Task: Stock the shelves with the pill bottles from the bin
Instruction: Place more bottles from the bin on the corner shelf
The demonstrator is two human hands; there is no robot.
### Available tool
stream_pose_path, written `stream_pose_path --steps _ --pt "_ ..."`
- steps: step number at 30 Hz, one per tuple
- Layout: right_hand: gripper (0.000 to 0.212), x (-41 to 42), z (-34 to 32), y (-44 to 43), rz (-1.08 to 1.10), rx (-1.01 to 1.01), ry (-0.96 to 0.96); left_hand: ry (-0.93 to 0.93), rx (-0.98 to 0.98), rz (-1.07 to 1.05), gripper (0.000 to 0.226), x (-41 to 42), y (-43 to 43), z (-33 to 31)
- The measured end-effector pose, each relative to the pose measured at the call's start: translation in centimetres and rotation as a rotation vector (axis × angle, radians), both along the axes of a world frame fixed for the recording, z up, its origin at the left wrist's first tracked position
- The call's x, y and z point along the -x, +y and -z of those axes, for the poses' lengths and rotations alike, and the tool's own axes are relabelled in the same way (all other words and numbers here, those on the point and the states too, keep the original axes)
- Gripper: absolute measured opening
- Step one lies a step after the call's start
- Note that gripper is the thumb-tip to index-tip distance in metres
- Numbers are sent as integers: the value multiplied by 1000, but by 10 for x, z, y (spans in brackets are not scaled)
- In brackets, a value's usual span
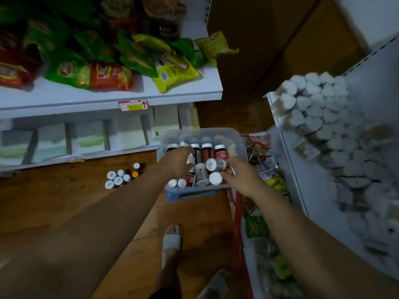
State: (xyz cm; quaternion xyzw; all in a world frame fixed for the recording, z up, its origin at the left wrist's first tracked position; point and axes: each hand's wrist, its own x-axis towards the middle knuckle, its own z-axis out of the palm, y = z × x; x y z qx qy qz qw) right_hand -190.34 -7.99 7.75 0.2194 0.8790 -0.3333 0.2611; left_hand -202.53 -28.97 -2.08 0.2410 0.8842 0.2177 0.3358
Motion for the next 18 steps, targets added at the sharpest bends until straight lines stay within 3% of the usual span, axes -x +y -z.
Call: stream_pose_path --steps 4,6,9,14,18 --pt "56 9 44 -3 -41 33 -87 -74 -29 22 34 -4 34 36" --pt "73 10 90 3 -35 35 -126 -107 -39 12 19 -3 56 53" --pt "100 14 148 11 -48 55 -128 -151 -71 3 25 5 93 74" --pt "57 14 147 6 -6 34 -106 -169 42 28 46 5 125 107" --pt "45 16 131 19 87 75 -73 -204 -9 -40 32 6 130 101"
